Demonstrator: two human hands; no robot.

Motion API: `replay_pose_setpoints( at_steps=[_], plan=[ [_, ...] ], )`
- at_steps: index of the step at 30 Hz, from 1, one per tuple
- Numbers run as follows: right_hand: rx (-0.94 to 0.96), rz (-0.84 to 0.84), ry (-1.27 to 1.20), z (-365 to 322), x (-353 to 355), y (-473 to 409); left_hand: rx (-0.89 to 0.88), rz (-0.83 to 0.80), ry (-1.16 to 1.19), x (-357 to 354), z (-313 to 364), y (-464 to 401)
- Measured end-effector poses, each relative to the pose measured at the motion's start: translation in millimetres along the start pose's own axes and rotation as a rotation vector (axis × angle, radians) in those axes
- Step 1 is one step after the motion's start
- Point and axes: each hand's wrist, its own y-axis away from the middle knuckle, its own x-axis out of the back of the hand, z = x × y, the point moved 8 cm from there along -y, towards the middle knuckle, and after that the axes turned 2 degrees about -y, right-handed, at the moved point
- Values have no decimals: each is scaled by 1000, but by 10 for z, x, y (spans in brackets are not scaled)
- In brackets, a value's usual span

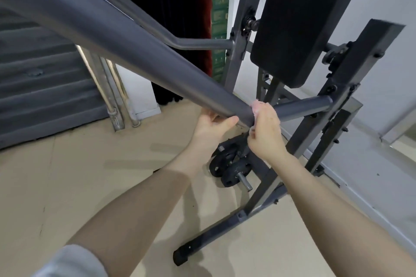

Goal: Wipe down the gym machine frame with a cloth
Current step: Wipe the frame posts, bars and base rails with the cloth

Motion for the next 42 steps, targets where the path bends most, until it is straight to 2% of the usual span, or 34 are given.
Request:
replay_pose_setpoints(
  at_steps=[2,4,6,9,12,15,18,21,24,26,28,30,31,33,34,36,38,40,42],
  plan=[
    [37,-68,-142,-230,-68,0,-8,39,9,5,-54,-24],
    [114,-45,-237,-383,-60,4,1,53,14,17,-115,-37],
    [199,41,-151,-196,-11,-31,26,83,-11,46,-177,-50],
    [200,24,42,351,72,-179,26,139,-20,26,-214,-36],
    [182,-70,20,392,53,-220,6,245,19,-5,-286,20],
    [323,-194,-140,117,-16,-71,40,306,26,-116,-455,67],
    [446,-327,-206,313,20,-95,90,283,0,-421,-594,104],
    [436,-224,-108,899,206,-358,97,352,-28,-588,-696,68],
    [257,-72,-27,1554,435,-563,238,513,-38,-649,-878,121],
    [162,3,88,1675,476,-602,298,466,-162,-834,-933,155],
    [220,-40,145,1418,354,-500,238,365,-348,-1080,-812,90],
    [409,-139,85,1136,213,-330,61,316,-632,-1268,-561,-57],
    [483,-191,52,1128,222,-319,-96,311,-824,-1362,-396,-145],
    [524,-235,47,1393,372,-459,-391,276,-1258,-1600,-197,-304],
    [493,-218,98,1644,457,-554,-457,256,-1450,-1682,-191,-376],
    [358,-173,191,2214,614,-725,-422,200,-1727,-1706,-306,-549],
    [222,-147,222,2514,651,-747,-333,147,-1878,-1695,-413,-657],
    [132,-104,225,2389,576,-692,-303,142,-1923,-1682,-462,-709],
    [224,-130,178,2034,448,-583,-305,137,-1923,-1683,-475,-748]
  ],
)
